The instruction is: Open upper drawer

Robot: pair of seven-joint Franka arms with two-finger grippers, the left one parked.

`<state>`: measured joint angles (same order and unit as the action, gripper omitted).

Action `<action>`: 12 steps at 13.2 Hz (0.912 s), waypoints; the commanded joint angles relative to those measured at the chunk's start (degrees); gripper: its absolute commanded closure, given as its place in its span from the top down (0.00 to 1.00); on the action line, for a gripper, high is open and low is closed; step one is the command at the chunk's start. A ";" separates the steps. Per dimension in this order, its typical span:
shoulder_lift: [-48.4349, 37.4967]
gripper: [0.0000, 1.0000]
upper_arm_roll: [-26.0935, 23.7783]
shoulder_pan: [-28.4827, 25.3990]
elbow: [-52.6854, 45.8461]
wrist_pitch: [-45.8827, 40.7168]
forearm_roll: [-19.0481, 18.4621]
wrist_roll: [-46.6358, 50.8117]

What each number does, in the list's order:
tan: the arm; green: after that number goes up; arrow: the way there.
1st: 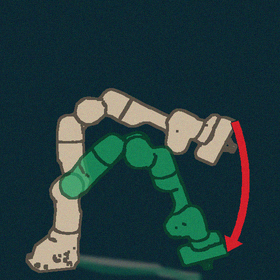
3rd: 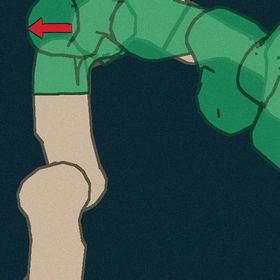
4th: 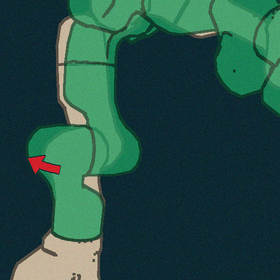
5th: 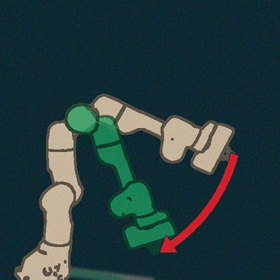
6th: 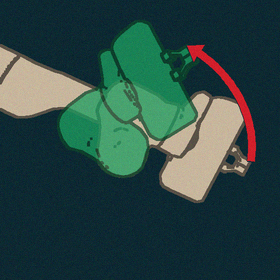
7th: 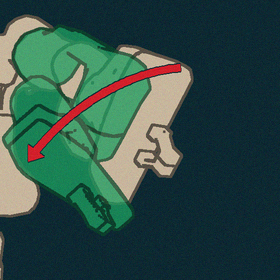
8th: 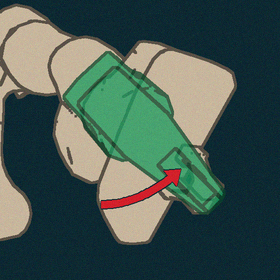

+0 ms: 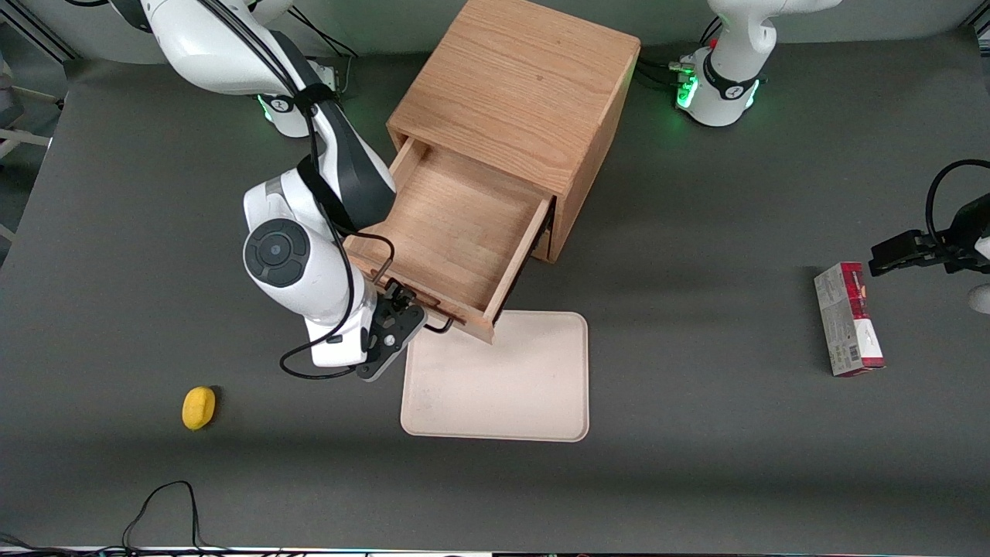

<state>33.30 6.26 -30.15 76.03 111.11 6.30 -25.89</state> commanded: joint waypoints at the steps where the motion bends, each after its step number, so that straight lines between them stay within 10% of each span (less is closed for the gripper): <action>1: 2.38 1.00 -0.11 0.44 -3.96 -0.80 -2.69 -2.05; 12: 3.09 1.00 -0.20 2.20 -6.59 -2.28 -2.52 -4.43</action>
<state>35.12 6.11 -28.82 73.41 110.33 5.36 -29.91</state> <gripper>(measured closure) 0.000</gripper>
